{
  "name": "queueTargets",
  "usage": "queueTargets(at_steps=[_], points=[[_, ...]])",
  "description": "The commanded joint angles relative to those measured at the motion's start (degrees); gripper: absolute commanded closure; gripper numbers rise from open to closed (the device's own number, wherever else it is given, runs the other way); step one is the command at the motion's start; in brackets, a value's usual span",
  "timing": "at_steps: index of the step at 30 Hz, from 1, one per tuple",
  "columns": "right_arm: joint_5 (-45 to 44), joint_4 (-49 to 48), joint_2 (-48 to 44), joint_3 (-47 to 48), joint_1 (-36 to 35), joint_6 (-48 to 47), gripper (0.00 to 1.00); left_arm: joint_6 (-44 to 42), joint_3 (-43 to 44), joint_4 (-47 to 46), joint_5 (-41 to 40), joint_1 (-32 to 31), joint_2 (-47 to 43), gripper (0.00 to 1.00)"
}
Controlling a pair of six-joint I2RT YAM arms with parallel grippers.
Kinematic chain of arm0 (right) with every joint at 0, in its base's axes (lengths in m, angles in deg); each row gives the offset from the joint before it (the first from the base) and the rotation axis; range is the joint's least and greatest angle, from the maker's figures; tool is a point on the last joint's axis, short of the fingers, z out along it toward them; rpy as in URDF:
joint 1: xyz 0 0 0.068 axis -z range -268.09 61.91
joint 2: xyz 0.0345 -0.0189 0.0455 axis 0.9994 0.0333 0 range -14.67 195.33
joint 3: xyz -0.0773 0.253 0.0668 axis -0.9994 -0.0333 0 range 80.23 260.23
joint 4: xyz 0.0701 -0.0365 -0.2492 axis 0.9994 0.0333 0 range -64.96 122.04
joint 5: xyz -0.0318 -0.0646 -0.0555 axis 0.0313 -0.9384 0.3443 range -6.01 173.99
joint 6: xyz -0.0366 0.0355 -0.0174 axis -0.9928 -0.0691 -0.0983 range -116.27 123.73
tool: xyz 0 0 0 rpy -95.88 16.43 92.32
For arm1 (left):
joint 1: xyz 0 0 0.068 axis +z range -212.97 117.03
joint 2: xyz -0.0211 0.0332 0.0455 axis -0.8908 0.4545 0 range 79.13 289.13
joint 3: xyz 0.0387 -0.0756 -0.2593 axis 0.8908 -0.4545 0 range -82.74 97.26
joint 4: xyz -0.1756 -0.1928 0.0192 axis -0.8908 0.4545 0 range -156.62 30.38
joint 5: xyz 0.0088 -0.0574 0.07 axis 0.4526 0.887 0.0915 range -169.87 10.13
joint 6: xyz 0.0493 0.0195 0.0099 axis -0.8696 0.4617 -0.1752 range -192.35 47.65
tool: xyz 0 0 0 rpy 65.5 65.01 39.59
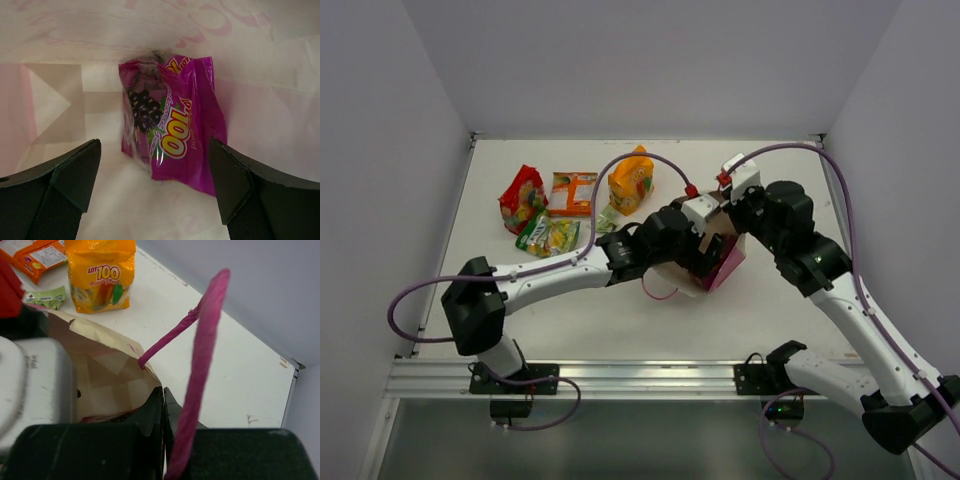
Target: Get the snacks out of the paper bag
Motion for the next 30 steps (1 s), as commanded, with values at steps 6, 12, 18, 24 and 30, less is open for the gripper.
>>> queueTargets(at_steps=[6, 12, 18, 24, 30], points=[[0.26, -6.14, -1.89, -0.51, 0.12, 1.39, 1.00, 3.99, 1.69, -7.84, 1.50, -1.78, 6.34, 0.05], [0.79, -6.85, -1.45, -0.95, 0.03, 2.70, 1.00, 5.22, 2.48, -9.95, 1.86, -2.75, 11.78, 0.09], [2.11, -7.46, -1.19, -1.65, 0.03, 4.46, 1.00, 7.50, 2.84, -13.29, 0.10, -2.75, 16.62, 0.26], [1.06, -8.16, -1.63, -3.41, 0.03, 4.90, 1.00, 6.19, 2.14, -16.37, -2.80, -2.75, 17.17, 0.72], [-3.51, -9.74, -1.46, -5.95, 0.03, 3.15, 1.00, 1.71, -0.06, -16.81, -6.14, -2.66, 10.15, 1.00]])
